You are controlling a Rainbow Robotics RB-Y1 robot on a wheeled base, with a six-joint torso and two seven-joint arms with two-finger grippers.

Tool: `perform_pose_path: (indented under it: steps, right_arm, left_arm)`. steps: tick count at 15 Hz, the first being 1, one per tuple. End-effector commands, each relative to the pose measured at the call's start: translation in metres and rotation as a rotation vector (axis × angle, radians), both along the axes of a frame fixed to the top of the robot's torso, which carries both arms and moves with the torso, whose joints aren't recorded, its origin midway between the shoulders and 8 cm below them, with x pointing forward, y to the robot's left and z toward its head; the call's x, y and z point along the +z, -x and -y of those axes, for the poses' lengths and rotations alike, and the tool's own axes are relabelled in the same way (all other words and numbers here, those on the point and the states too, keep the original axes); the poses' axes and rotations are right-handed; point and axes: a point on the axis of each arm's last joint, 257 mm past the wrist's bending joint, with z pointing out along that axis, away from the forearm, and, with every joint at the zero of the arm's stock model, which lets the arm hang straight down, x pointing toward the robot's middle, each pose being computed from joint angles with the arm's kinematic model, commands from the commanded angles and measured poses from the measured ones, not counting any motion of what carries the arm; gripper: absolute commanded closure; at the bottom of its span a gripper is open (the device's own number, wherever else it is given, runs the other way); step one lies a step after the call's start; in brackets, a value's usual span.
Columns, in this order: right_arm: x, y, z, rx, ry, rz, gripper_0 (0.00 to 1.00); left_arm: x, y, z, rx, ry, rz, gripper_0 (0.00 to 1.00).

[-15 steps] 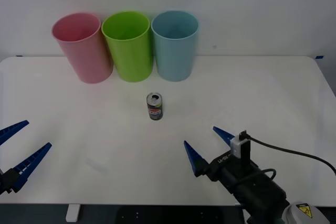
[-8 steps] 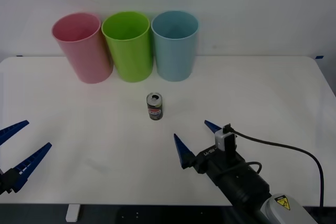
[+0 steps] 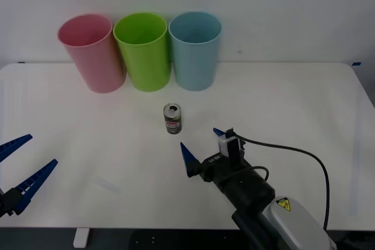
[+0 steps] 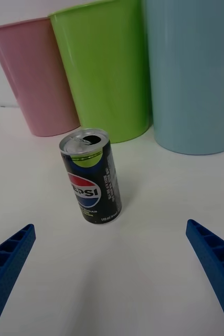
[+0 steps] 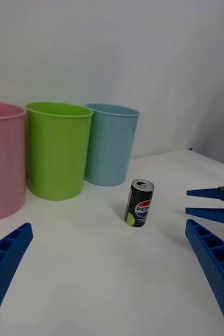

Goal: Grasp the object on the table and drop it into the matching bin: aluminum can to the light blue bin, PET bottle to the pink bin.

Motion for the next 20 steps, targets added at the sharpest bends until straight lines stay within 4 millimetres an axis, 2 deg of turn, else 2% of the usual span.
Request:
perform_pose_path:
  steps: [1, 6, 12, 16, 20]
  right_arm:
    - [-0.003, -0.008, -0.01, 0.001, 0.005, -0.004, 0.0]
    - [-0.011, -0.021, -0.026, 0.001, 0.019, -0.019, 0.0]
    - [-0.011, -0.044, -0.05, -0.006, 0.025, -0.031, 0.0]
    - [-0.014, -0.065, -0.058, -0.03, 0.032, -0.05, 0.0]
    - [-0.015, -0.078, -0.061, -0.045, 0.04, -0.062, 0.0]
  left_arm:
    - [0.0, 0.0, 0.0, 0.0, 0.0, 0.0, 0.0]
    - [0.0, 0.0, 0.0, 0.0, 0.0, 0.0, 0.0]
    - [0.0, 0.0, 0.0, 0.0, 0.0, 0.0, 0.0]
    - [0.0, 0.0, 0.0, 0.0, 0.0, 0.0, 0.0]
    - [0.0, 0.0, 0.0, 0.0, 0.0, 0.0, 0.0]
